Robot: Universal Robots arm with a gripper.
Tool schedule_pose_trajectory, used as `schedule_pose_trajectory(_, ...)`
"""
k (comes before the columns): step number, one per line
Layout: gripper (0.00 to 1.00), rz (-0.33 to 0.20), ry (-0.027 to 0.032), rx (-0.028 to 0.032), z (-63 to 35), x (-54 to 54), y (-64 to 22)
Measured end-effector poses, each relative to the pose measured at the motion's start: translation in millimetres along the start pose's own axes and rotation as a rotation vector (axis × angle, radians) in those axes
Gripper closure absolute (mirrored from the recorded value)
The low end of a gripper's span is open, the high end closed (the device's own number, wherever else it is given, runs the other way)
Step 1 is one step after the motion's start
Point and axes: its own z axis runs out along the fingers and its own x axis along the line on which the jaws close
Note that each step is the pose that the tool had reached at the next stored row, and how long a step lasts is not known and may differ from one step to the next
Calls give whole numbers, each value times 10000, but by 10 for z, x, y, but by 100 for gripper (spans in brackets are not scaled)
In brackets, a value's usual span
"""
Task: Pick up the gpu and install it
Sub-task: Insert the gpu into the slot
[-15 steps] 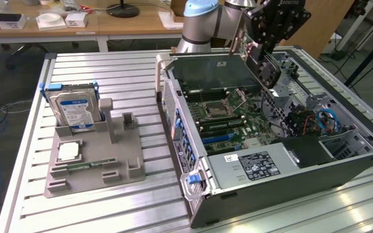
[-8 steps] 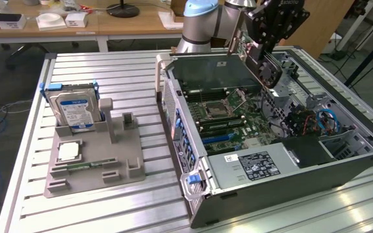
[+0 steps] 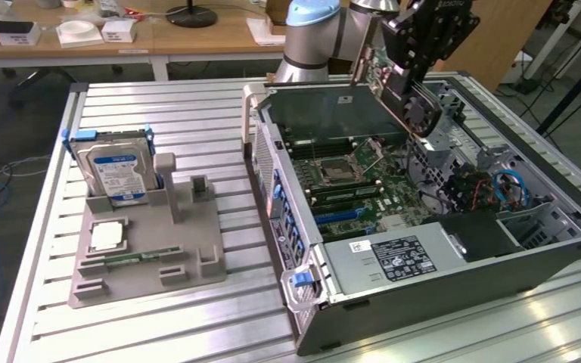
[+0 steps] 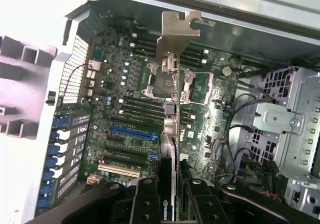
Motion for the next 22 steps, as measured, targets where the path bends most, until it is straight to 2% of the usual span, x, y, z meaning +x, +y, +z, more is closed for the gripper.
schedule_pose_trajectory(22,74,-2358,111,-56,0,0,0)
